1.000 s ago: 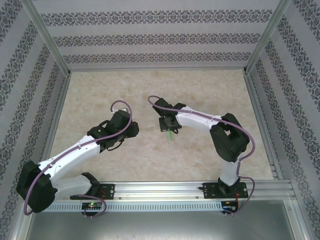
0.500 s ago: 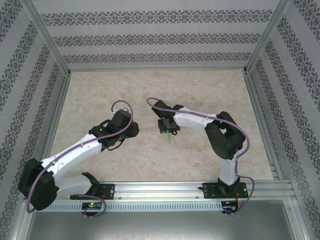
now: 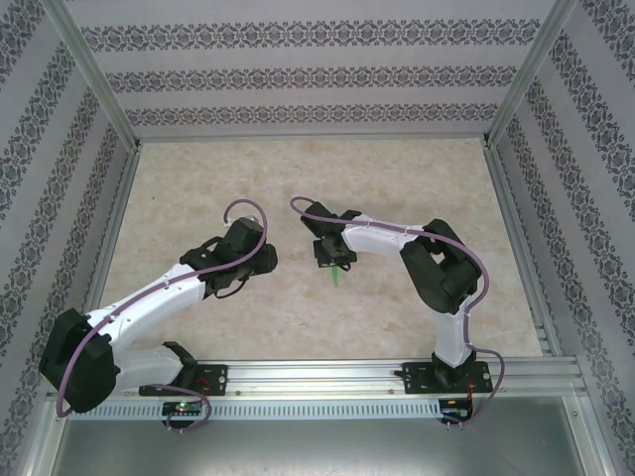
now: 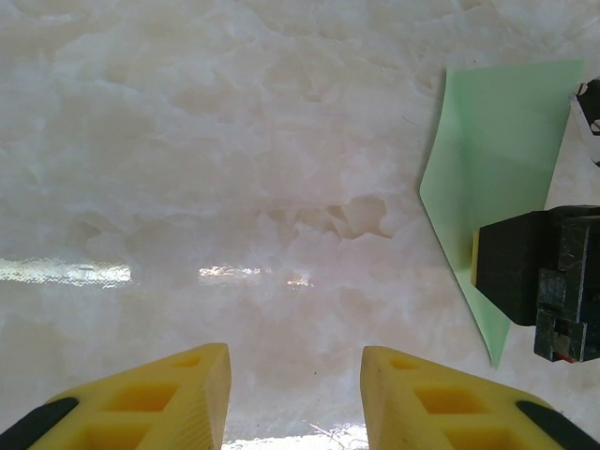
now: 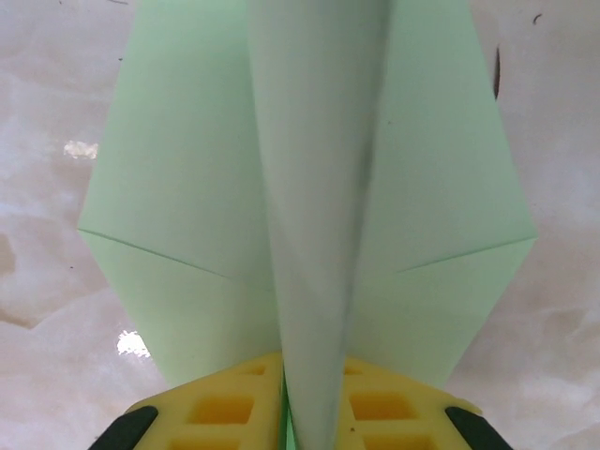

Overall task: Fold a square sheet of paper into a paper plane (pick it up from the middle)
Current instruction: Place the paper plane at the center of the table.

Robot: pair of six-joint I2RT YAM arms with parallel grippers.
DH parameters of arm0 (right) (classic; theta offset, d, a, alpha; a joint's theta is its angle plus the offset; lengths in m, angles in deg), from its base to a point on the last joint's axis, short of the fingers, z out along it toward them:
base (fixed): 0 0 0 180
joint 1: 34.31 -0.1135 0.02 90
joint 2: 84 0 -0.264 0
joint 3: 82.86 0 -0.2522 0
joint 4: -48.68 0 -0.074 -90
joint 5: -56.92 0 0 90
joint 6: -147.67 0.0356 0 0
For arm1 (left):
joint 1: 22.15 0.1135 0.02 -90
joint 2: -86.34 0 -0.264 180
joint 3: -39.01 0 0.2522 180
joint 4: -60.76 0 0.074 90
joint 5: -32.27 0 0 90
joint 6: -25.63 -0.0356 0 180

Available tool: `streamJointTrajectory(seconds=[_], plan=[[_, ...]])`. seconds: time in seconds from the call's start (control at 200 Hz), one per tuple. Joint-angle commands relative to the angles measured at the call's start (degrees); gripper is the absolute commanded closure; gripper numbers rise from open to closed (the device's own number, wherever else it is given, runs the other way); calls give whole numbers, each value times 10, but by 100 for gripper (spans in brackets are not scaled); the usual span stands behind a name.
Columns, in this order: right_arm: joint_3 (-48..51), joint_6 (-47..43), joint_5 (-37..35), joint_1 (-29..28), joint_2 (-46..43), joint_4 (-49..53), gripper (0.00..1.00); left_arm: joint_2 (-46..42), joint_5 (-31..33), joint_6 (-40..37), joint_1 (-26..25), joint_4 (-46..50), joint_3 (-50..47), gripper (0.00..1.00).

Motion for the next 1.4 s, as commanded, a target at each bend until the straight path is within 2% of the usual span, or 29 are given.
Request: streamJointTrajectory(seconds=[0.0, 0.215, 0.29, 0.445, 0.614, 0.894, 1.394], plan=[[0, 16, -2, -7, 34, 6, 83, 4, -3, 0, 7, -16, 17, 58], [3, 24, -4, -16, 42, 6, 83, 8, -5, -1, 7, -15, 19, 58], [-1, 22, -5, -14, 34, 5, 91, 9, -7, -1, 7, -15, 20, 58], [-25, 17, -19, -6, 3, 15, 89, 9, -8, -3, 7, -16, 21, 58], [-53, 16, -19, 9, 0, 13, 97, 11, -9, 1, 7, -16, 21, 58], [-72, 55, -7, 9, 45, 5, 90, 9, -7, -3, 7, -16, 21, 58], [-84, 51, 2, 4, 81, 25, 86, 6, -3, -13, 10, -18, 18, 58]])
